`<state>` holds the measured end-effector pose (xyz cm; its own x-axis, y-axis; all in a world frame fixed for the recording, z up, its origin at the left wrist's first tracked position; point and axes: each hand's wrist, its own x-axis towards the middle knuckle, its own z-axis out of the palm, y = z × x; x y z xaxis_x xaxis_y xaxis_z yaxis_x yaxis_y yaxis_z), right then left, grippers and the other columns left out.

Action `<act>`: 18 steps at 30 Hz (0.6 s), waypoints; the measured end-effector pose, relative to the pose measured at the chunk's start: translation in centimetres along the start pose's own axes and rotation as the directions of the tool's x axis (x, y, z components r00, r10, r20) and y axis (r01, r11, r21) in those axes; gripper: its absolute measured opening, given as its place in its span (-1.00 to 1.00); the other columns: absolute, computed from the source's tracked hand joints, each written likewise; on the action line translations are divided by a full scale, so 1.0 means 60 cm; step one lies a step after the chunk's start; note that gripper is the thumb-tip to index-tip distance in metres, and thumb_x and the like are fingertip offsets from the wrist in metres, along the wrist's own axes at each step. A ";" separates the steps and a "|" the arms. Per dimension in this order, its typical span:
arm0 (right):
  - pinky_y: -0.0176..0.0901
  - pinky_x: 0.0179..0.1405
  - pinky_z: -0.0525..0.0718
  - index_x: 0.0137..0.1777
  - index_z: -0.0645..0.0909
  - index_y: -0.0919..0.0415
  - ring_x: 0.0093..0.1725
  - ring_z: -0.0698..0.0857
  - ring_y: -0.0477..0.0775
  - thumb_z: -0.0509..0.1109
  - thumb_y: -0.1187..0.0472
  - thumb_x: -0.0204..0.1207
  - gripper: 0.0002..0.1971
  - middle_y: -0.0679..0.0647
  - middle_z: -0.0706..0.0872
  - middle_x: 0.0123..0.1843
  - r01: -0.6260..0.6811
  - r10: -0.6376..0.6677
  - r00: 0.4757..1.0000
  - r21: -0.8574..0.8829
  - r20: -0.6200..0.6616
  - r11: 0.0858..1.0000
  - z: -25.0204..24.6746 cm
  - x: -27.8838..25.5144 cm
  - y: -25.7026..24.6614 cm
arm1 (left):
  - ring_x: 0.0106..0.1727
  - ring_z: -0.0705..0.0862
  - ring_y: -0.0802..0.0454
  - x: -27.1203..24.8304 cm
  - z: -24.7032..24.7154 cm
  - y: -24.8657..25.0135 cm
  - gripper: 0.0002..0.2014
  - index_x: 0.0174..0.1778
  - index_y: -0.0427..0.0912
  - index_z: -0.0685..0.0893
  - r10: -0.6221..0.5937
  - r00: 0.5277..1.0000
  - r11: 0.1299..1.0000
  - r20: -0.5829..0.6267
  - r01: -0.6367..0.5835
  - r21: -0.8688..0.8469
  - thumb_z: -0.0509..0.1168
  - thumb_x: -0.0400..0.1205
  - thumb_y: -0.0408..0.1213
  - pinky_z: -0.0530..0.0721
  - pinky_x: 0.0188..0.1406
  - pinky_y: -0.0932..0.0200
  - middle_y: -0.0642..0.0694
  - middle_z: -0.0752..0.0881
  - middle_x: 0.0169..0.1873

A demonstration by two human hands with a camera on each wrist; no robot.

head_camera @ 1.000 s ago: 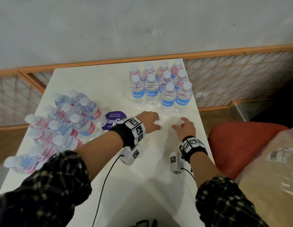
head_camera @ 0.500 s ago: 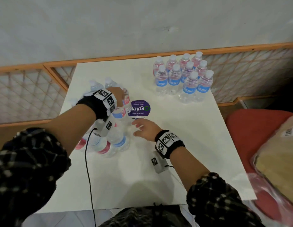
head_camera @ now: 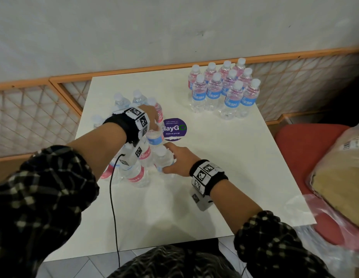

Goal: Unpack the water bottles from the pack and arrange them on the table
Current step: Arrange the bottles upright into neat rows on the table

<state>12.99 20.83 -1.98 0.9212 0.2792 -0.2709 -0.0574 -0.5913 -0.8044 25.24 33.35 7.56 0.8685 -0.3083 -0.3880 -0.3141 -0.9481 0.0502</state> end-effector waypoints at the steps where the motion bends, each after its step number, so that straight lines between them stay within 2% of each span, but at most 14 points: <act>1: 0.07 0.24 0.63 0.46 0.35 0.03 0.18 0.67 0.14 0.60 0.06 0.29 -0.25 0.10 0.66 0.28 -0.014 0.014 0.999 0.000 -0.029 1.000 -0.012 -0.004 0.007 | 0.33 0.60 -0.10 -0.001 0.001 0.009 -0.62 0.34 -0.19 0.62 0.015 1.000 1.000 0.004 -0.015 0.008 0.31 0.63 -0.14 0.53 0.25 0.14 -0.15 0.63 0.32; 3: 0.10 0.23 0.64 0.44 0.36 0.02 0.17 0.68 0.16 0.60 0.05 0.27 -0.26 0.10 0.68 0.26 -0.046 0.048 0.993 0.022 -0.107 0.999 -0.038 -0.009 0.027 | 0.31 0.61 -0.13 0.001 0.006 0.022 -0.64 0.32 -0.19 0.63 0.073 0.997 0.997 0.004 -0.073 0.023 0.29 0.64 -0.15 0.53 0.18 0.14 -0.16 0.64 0.32; 6: 0.08 0.20 0.66 0.38 0.41 0.04 0.14 0.70 0.18 0.61 0.09 0.27 -0.31 0.12 0.71 0.20 -0.100 0.112 0.968 0.066 -0.225 0.993 -0.082 -0.018 0.058 | 0.20 0.66 -0.20 0.004 0.007 0.055 -0.71 0.22 -0.22 0.70 0.131 0.991 0.991 -0.034 -0.131 -0.015 0.30 0.62 -0.20 0.48 -0.05 0.19 -0.19 0.70 0.21; 9: -0.11 0.15 0.60 0.43 0.38 0.10 0.18 0.67 0.16 0.58 0.16 0.33 -0.32 0.12 0.68 0.24 -0.136 0.160 0.943 0.101 -0.293 0.986 -0.126 -0.027 0.086 | 0.24 0.62 -0.20 0.009 0.009 0.099 -0.68 0.25 -0.20 0.67 0.169 0.983 0.983 -0.067 -0.173 -0.059 0.32 0.61 -0.17 0.45 0.02 0.18 -0.18 0.67 0.24; 12: -0.19 0.10 0.55 0.46 0.36 0.11 0.20 0.66 0.15 0.55 0.18 0.37 -0.33 0.12 0.65 0.28 -0.164 0.204 0.916 0.143 -0.345 0.976 -0.163 -0.035 0.106 | 0.27 0.59 -0.18 0.020 0.020 0.140 -0.64 0.26 -0.14 0.64 0.181 0.977 0.975 -0.115 -0.193 -0.105 0.33 0.59 -0.09 0.51 0.17 0.09 -0.16 0.66 0.25; 18: -0.16 0.13 0.56 0.46 0.36 0.10 0.24 0.62 0.14 0.52 0.20 0.41 -0.36 0.09 0.62 0.31 -0.178 0.237 0.893 0.184 -0.382 0.967 -0.202 -0.044 0.134 | 0.18 0.62 -0.20 0.046 0.024 0.210 -0.70 0.20 -0.13 0.62 0.158 0.967 0.960 -0.200 -0.198 -0.199 0.33 0.57 -0.16 0.48 -0.03 0.13 -0.19 0.69 0.15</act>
<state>14.76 6.18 -1.30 0.9562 -0.1799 -0.2308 -0.2902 -0.4822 -0.8266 23.12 20.69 5.80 0.8667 -0.4639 -0.1834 -0.3973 -0.8643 0.3085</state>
